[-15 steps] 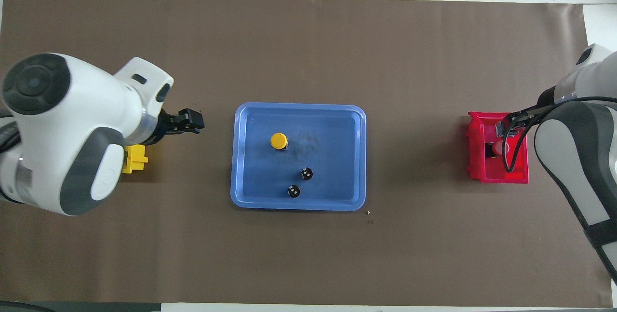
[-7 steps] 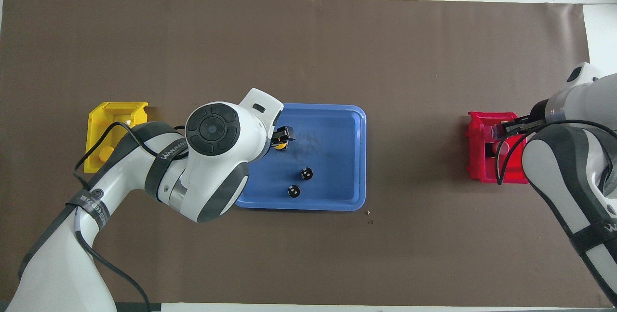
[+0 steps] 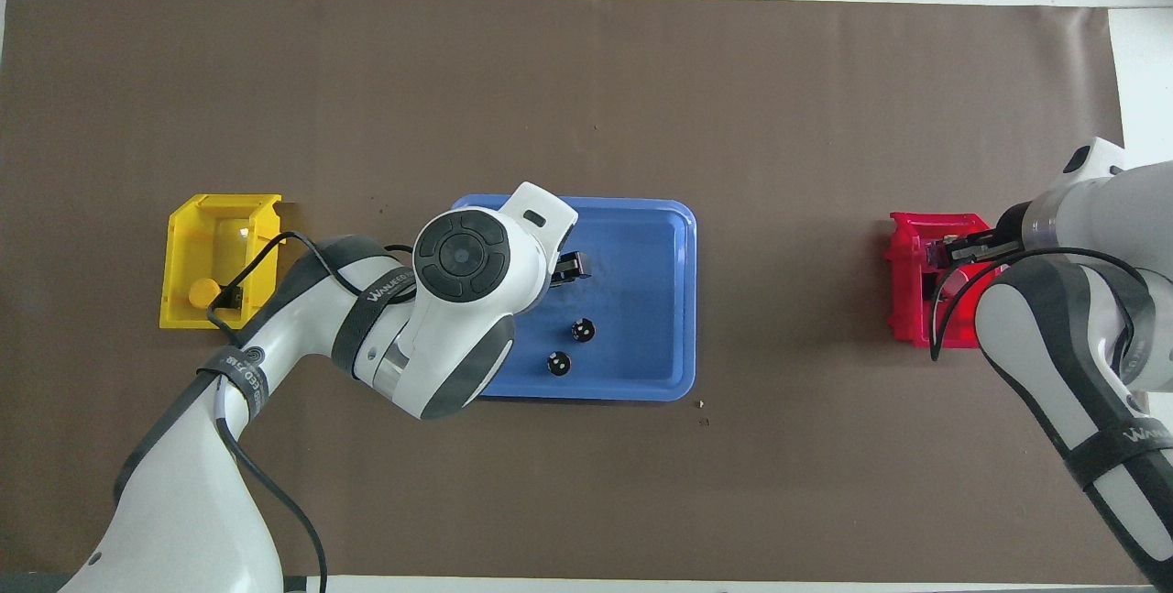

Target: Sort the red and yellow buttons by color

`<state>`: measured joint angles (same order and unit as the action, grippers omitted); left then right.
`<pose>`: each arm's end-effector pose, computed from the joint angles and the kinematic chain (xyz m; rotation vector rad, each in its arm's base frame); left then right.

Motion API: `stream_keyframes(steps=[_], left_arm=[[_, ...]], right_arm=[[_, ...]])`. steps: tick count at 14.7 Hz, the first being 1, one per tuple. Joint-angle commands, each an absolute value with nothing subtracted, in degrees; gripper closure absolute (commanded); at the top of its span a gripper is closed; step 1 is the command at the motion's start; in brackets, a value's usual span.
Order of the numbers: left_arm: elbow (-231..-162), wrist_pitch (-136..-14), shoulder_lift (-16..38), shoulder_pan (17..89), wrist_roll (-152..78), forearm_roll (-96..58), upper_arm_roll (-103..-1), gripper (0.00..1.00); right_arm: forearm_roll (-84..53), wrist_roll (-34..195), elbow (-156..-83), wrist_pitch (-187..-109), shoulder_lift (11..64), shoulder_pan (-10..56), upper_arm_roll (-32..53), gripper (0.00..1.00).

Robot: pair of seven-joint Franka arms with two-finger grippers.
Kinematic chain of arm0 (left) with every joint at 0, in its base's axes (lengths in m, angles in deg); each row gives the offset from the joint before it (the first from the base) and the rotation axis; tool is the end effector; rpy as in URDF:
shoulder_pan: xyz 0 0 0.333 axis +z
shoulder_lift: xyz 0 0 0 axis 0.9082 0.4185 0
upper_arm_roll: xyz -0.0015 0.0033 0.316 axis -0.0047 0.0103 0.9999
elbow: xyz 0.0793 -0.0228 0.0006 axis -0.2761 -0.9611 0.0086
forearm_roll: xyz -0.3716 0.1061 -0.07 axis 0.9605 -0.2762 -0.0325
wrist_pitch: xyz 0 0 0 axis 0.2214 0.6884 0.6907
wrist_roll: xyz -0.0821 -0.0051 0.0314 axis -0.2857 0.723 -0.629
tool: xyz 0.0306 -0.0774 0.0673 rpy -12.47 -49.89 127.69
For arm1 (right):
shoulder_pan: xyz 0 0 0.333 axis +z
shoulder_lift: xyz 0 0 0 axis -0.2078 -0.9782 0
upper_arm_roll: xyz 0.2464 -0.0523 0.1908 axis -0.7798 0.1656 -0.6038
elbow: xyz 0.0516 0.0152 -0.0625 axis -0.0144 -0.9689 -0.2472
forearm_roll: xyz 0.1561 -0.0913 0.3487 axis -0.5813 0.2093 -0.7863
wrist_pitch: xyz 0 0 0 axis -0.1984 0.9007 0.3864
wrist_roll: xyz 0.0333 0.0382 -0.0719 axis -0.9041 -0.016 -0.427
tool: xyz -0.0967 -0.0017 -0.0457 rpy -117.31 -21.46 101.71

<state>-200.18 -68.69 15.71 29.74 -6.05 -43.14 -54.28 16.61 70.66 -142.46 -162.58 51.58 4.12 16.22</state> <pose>0.4661 -0.3967 0.3486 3.0584 0.1780 0.0432 0.5343 -0.0570 0.3743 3.0889 0.3472 0.0902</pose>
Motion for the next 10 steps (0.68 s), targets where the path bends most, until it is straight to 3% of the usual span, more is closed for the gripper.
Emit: stream_keyframes(steps=[1, 3, 7, 8, 10], left_arm=[[-198.9, -68.9, 16.5, 28.9, -4.9, -45.0, -53.3, 0.01], [-198.6, -68.8, 16.5, 28.9, -4.9, -45.2, -53.2, 0.05], [-198.1, -68.6, 16.8, 29.0, -4.9, -45.2, -53.0, 0.32], [-198.1, -68.5, 16.8, 29.0, -4.9, -45.2, -53.0, 0.37], [-197.8, -68.5, 16.8, 29.1, -4.9, -45.2, -52.8, 0.43]], right_arm=[[15.6, 69.0, -146.7, -167.0, 52.6, 3.3, 15.3, 0.86], [15.7, 68.7, -147.1, -167.7, 52.6, 3.2, 15.3, 0.86], [15.7, 68.7, -147.1, -167.8, 52.6, 3.3, 15.3, 0.84], [15.7, 68.8, -147.1, -167.8, 52.6, 3.3, 15.4, 0.77], [15.7, 68.8, -147.0, -167.7, 52.6, 3.4, 15.4, 0.37]])
